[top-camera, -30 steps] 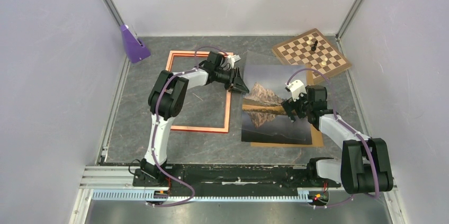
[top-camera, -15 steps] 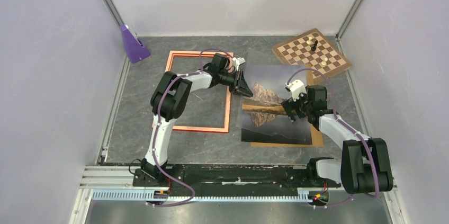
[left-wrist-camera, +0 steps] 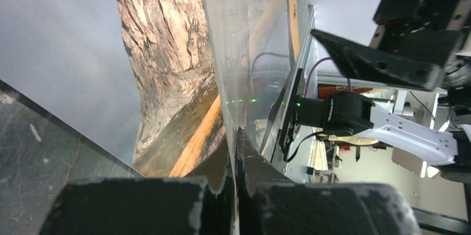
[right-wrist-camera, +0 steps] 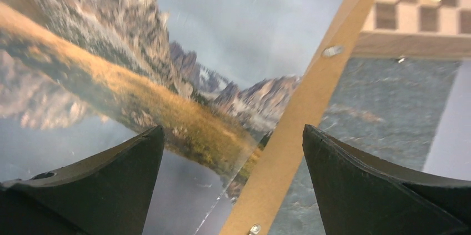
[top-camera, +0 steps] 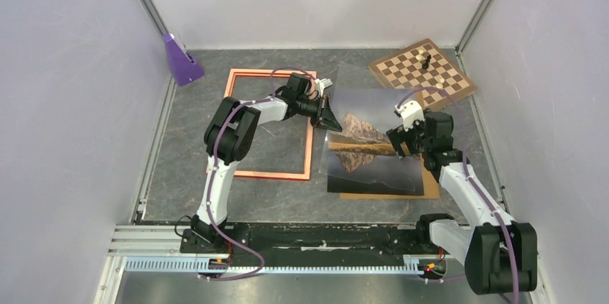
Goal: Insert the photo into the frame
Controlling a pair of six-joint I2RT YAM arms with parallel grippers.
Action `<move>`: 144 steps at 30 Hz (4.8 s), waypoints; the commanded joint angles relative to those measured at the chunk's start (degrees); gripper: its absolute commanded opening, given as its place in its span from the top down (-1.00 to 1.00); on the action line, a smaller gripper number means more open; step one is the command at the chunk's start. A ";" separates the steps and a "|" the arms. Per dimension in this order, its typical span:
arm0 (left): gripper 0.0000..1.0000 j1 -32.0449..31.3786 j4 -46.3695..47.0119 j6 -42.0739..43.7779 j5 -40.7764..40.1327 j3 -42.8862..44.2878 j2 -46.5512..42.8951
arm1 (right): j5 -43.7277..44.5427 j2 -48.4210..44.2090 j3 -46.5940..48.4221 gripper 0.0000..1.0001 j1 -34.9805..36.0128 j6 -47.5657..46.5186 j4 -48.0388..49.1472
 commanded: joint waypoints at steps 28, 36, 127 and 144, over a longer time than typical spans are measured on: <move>0.95 17.24 8.69 -12.63 16.64 -17.75 -29.13 | -11.21 -8.32 11.58 -0.96 1.45 2.85 -4.20; 0.95 26.32 -32.53 24.06 17.96 -9.38 -29.81 | -14.68 -3.23 12.96 -0.96 4.39 5.74 -1.22; 0.95 43.60 -61.63 57.57 2.29 -17.94 -47.43 | -35.17 18.50 2.62 0.07 24.36 43.61 52.39; 0.95 42.80 -52.46 48.18 -4.29 -20.38 -46.59 | -32.55 30.58 11.70 0.42 28.24 43.55 49.08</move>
